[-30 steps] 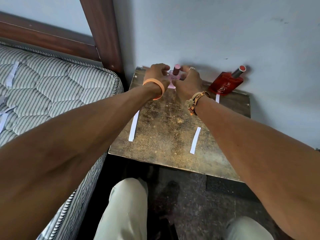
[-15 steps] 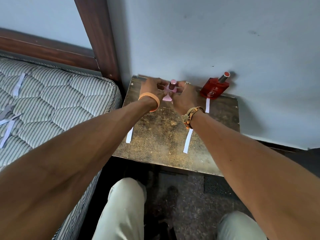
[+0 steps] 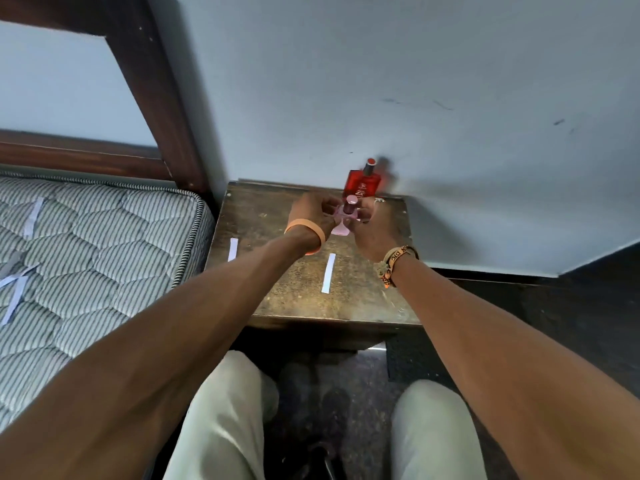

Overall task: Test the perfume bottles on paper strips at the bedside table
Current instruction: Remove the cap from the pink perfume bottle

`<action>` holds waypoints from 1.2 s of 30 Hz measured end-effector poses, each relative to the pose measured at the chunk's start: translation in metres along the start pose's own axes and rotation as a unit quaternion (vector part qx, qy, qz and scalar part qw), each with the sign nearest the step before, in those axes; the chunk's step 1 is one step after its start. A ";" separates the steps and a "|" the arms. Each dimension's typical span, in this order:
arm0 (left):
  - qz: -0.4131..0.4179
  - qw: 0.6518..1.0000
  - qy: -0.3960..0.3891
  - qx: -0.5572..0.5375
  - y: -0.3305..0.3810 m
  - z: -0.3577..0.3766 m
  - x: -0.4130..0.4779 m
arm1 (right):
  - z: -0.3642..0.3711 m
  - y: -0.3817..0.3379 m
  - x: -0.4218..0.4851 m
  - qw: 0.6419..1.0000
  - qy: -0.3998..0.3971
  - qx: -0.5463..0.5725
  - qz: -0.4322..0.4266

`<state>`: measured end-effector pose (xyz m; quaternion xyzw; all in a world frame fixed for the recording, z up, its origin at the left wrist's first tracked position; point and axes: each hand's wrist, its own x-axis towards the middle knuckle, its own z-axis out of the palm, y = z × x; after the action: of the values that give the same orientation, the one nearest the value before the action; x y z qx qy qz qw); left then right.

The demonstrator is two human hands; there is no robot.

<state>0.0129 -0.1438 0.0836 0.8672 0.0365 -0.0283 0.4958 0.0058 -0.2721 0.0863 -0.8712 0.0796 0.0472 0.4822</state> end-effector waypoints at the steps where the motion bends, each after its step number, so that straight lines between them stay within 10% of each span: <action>1: 0.004 1.000 -0.005 0.001 0.003 0.007 -0.004 | -0.007 0.004 -0.004 1.000 0.004 0.001 0.002; 23: -0.056 0.994 -0.096 -0.005 -0.015 0.109 -0.030 | -0.037 0.104 -0.033 0.994 0.052 -0.051 0.083; 36: 0.068 0.984 -0.133 0.095 0.006 0.099 -0.034 | -0.031 0.102 -0.043 0.991 0.054 -0.096 0.081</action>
<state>-0.0217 -0.2330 0.0411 0.8994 -0.0913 -0.1127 0.4125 -0.0546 -0.3477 0.0249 -0.9055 0.1709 0.0463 0.3856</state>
